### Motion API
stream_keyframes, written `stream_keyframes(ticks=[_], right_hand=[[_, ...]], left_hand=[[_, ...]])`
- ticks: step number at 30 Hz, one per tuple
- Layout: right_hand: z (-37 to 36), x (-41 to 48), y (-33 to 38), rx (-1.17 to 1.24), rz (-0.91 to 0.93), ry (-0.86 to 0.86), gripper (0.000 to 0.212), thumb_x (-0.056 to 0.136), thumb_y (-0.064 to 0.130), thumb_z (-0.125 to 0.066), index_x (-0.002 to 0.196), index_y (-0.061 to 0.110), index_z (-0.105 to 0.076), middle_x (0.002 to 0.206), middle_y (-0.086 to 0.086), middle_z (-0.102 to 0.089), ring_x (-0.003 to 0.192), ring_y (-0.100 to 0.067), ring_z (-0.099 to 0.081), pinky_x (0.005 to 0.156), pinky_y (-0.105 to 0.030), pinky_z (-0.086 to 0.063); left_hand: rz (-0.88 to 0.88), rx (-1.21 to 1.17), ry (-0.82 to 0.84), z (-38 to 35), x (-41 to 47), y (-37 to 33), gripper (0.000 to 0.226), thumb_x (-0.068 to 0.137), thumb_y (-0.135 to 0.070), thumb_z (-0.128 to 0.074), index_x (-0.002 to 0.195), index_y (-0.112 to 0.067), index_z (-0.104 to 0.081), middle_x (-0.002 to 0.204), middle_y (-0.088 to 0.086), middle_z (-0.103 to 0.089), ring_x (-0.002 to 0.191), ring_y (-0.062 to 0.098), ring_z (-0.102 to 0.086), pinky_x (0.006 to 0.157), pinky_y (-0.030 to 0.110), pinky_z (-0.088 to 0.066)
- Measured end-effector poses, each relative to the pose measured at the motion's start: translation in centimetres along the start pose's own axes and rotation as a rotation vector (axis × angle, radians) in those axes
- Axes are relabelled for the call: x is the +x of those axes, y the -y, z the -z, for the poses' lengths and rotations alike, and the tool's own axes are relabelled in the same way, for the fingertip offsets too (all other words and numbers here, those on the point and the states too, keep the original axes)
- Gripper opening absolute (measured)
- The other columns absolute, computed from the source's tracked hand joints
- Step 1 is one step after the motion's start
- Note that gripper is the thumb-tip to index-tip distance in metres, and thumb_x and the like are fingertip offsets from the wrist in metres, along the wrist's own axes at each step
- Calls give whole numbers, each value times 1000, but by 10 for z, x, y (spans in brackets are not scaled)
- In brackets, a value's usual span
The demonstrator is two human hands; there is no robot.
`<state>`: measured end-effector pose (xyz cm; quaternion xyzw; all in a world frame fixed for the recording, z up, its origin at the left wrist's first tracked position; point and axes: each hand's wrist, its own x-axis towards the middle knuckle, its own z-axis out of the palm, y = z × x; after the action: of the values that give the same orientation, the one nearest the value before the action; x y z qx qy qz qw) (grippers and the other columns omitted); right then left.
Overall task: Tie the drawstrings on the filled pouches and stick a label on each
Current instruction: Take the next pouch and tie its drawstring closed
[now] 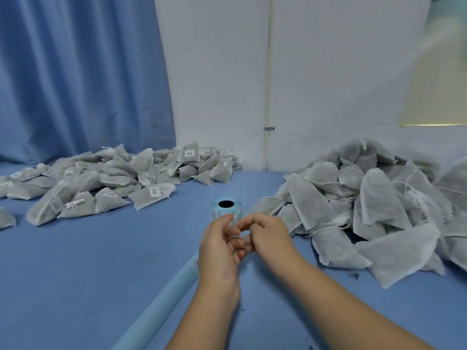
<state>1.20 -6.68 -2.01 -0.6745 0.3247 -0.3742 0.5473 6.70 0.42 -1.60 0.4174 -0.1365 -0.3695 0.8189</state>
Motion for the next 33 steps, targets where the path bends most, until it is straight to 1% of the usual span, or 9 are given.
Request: stream_keyframes(ticks=[5,10,13,16,19,22,24,29,33], right_hand=[[57,-27,-24,-282,148,-74,49,82,-10,-36,66,24,-67,53,13,-65,46,-7,-61,52,-17,-43],[97,-13,-20,-389,88,-270,42,84,-1,-43,66,28,-67,57,1,-67,42,-1,-51,51,-21,-43],[114,9,-8,-550,136,-423,28,83,4,-48,85,20,-70,85,-1,-70,81,-16,-65,72,-27,-46],[124,32,0,-786,144,-460,28,86,15,-52,110,11,-63,120,-7,-60,107,-25,-57,85,-30,-43],[124,49,2,-968,92,-441,34,83,34,-52,104,8,-62,110,-12,-62,102,-31,-59,84,-38,-49],[119,56,-3,-1048,3,-434,54,79,57,-58,110,12,-61,108,-9,-66,103,-30,-60,86,-39,-50],[117,56,-9,-1107,-29,-485,59,77,57,-63,112,11,-58,111,-9,-65,108,-31,-58,89,-38,-47],[119,45,-12,-894,93,-520,36,77,42,-64,101,16,-58,98,-4,-67,99,-30,-58,83,-39,-48],[115,19,-1,-667,288,-534,31,78,35,-68,104,22,-57,100,4,-65,99,-23,-58,85,-42,-48]], left_hand=[[-38,353,115,-7,-10,26,12,91,-9,-54,86,-15,-63,63,-2,-54,48,12,-45,48,25,-36],[-40,642,200,-11,-19,42,17,87,-8,-53,93,-20,-64,60,-10,-58,43,7,-47,46,18,-38],[-49,767,259,-11,-21,49,18,86,-8,-54,94,-22,-63,64,-4,-55,49,10,-46,45,17,-36],[-77,839,305,-11,-21,53,20,85,-9,-54,92,-27,-61,58,-10,-48,53,10,-45,48,16,-35],[-121,871,333,-9,-20,54,20,85,-10,-53,92,-27,-60,51,-15,-44,50,6,-44,45,12,-33],[-140,883,359,-6,-17,55,21,85,-10,-52,93,-27,-59,48,-16,-44,48,2,-42,46,11,-34],[-147,893,360,-6,-14,56,20,86,-10,-52,93,-27,-59,48,-16,-45,46,1,-42,46,10,-34],[-166,885,323,-6,-12,54,21,86,-9,-52,92,-28,-59,52,-17,-49,46,1,-42,44,10,-33],[-271,833,251,-10,-17,47,19,89,-16,-58,95,-35,-59,93,-13,-62,59,-5,-53,59,10,-39]])
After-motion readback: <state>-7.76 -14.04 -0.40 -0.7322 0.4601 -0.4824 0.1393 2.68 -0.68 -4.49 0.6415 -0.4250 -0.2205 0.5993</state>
